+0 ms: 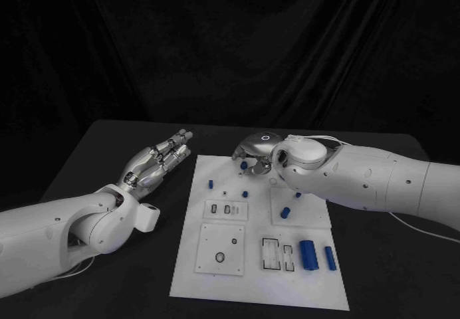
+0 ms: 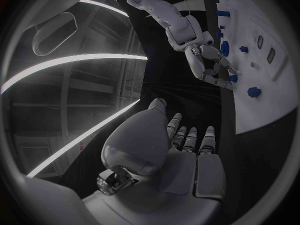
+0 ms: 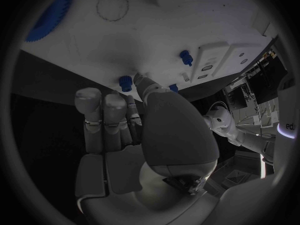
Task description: Assemble the parts on the task board
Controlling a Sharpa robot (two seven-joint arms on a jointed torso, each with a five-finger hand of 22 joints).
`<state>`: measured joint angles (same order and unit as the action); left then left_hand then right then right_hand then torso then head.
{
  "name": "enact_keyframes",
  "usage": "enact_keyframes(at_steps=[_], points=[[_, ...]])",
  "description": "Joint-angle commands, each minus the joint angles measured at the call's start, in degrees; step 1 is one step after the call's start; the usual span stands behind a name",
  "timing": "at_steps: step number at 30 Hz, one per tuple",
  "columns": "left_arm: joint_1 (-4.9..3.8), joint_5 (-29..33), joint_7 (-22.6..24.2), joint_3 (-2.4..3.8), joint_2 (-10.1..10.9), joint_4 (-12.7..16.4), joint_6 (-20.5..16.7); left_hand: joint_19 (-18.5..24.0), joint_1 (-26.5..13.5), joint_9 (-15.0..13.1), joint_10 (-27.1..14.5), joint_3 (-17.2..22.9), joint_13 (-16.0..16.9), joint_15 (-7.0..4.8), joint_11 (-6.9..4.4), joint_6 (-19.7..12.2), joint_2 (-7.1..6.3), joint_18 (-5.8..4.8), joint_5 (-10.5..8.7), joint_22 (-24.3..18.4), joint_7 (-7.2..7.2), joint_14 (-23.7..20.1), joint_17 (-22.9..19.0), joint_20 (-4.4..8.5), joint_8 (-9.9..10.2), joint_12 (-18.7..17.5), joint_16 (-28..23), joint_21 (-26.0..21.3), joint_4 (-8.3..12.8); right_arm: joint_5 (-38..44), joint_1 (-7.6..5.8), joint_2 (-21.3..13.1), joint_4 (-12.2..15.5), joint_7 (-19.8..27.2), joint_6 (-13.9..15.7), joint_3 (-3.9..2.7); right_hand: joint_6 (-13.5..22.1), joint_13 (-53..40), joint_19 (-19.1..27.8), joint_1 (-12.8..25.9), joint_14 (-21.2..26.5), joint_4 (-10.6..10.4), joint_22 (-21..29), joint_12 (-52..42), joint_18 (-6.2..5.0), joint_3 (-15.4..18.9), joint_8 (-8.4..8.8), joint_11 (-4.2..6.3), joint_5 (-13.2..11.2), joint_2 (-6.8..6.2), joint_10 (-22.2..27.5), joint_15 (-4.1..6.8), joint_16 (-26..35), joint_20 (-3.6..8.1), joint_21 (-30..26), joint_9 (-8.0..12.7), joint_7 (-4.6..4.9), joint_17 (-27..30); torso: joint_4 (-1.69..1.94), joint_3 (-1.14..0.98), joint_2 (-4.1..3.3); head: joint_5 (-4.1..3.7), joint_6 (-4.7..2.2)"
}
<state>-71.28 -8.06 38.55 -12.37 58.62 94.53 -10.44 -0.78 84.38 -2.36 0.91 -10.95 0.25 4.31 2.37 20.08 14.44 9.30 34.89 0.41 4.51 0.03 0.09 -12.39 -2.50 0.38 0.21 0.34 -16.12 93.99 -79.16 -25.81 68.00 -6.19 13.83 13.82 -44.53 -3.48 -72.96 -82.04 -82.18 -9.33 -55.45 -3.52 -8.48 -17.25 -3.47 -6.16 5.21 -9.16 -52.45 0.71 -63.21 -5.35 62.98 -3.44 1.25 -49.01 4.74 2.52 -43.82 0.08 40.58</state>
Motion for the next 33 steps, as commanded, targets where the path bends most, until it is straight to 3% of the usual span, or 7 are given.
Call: enact_keyframes(at_steps=[1,8,19,25,28,30,33], points=[[-0.16,-0.2,5.3,0.05,-0.1,-0.1,0.8,0.0,0.5,-0.1,0.1,0.3,0.0,0.19,0.36,0.1,0.02,1.05,0.36,0.1,-0.05,0.0,-0.1,-0.50,-0.2,-0.1,-0.2,0.4,0.0,0.2,0.14,-0.4,-0.1,-2.3,1.0,-0.02,9.9,0.0,1.0,-0.3,1.0,-1.3,0.5,0.2,0.69,4.6,0.51,-0.25,-0.2,-0.02,6.7,-0.07,0.5,-0.21,-1.2,0.4,-0.99,0.8,-0.02,0.00,0.03,0.08,-0.17],[-0.16,-0.2,5.1,0.05,-0.1,-0.3,1.0,0.0,0.5,-0.1,0.0,0.3,0.0,0.20,0.38,0.1,0.03,1.05,0.36,0.1,-0.02,0.0,-0.1,-0.52,-0.2,-0.1,-0.2,0.4,0.0,0.2,-0.44,-2.7,1.0,-2.0,6.3,-0.23,8.6,-0.1,1.6,-2.9,1.9,-6.5,0.4,-0.1,0.52,8.7,0.07,0.42,0.4,-0.07,7.1,0.17,0.7,-0.02,-2.2,0.1,-0.24,1.4,-0.08,-0.02,0.14,0.17,-0.54],[-0.15,-0.2,4.9,0.05,0.6,-0.7,1.3,0.0,0.5,0.0,0.0,0.4,0.0,0.25,0.40,0.1,0.04,1.05,0.38,0.1,0.00,0.0,-0.1,-0.56,-0.2,-0.1,-0.2,0.4,0.0,0.1,-5.41,-15.3,14.0,-4.2,4.6,-0.34,-4.3,-0.8,1.1,-5.4,1.8,-2.9,-0.6,-4.2,0.49,6.7,-1.31,1.45,4.8,4.68,-8.4,0.79,1.8,0.66,-3.0,-0.8,3.30,3.2,-0.74,0.19,0.65,0.50,-0.82],[-0.14,-0.2,4.7,0.04,0.1,-1.4,1.7,-0.1,0.8,-0.1,0.0,0.7,0.0,0.33,0.47,0.2,0.22,1.06,0.48,0.1,0.04,0.0,-0.1,-0.64,-0.2,-0.1,-0.2,0.4,0.1,-2.2,-5.75,-20.4,16.7,-5.1,0.6,0.09,-7.3,-9.0,8.9,-4.5,6.8,-2.6,12.3,-17.1,-1.94,5.2,-0.61,5.92,3.9,3.17,-21.1,2.34,18.8,1.95,-18.3,-0.6,3.17,19.6,-1.12,0.31,0.84,0.84,-0.67],[-0.13,-0.2,4.6,0.04,0.0,-1.6,1.9,-0.1,0.9,0.0,0.0,0.8,0.0,0.34,0.49,0.2,0.29,1.06,0.50,0.1,0.07,0.0,-0.1,-0.67,-0.2,-0.1,-0.2,0.4,0.1,-4.7,-5.17,-22.3,17.0,-6.2,-1.6,0.23,-6.7,-32.7,5.3,-1.1,2.8,-3.1,9.1,-41.5,-1.14,6.7,-0.32,6.78,3.5,3.02,-14.4,2.98,10.4,2.53,-17.3,-0.6,2.46,6.1,-1.08,0.27,0.83,0.86,-0.76],[-0.13,-0.2,4.5,0.04,-0.1,-1.7,2.1,-0.1,0.9,0.0,0.0,0.8,0.0,0.34,0.49,0.2,0.29,1.06,0.50,0.1,0.07,0.0,-0.1,-0.67,-0.2,-0.1,-0.2,0.4,0.1,-5.5,-4.73,-23.2,17.1,-7.1,-2.8,0.28,-4.6,-62.1,0.9,1.9,-0.9,-3.9,0.7,-67.9,0.44,8.4,-0.25,7.28,2.6,3.61,-21.9,3.40,-4.6,2.93,-9.7,-0.6,2.22,-13.4,-1.08,0.32,0.87,0.87,-0.65],[-0.12,-0.2,4.4,0.04,-0.2,-1.8,2.2,-0.1,0.9,0.0,0.0,0.8,0.0,0.34,0.49,0.2,0.29,1.06,0.50,0.1,0.07,0.0,-0.1,-0.67,-0.2,-0.1,-0.2,0.4,0.1,-6.4,-4.05,-24.0,17.0,-8.2,-3.7,0.32,-0.6,-79.8,-4.7,3.4,-5.1,-4.3,-11.6,-81.8,2.69,10.2,-0.41,8.52,1.2,3.41,-32.3,4.62,-18.7,4.08,2.7,-0.7,0.87,-30.9,-1.07,0.32,0.88,0.85,-0.59]])
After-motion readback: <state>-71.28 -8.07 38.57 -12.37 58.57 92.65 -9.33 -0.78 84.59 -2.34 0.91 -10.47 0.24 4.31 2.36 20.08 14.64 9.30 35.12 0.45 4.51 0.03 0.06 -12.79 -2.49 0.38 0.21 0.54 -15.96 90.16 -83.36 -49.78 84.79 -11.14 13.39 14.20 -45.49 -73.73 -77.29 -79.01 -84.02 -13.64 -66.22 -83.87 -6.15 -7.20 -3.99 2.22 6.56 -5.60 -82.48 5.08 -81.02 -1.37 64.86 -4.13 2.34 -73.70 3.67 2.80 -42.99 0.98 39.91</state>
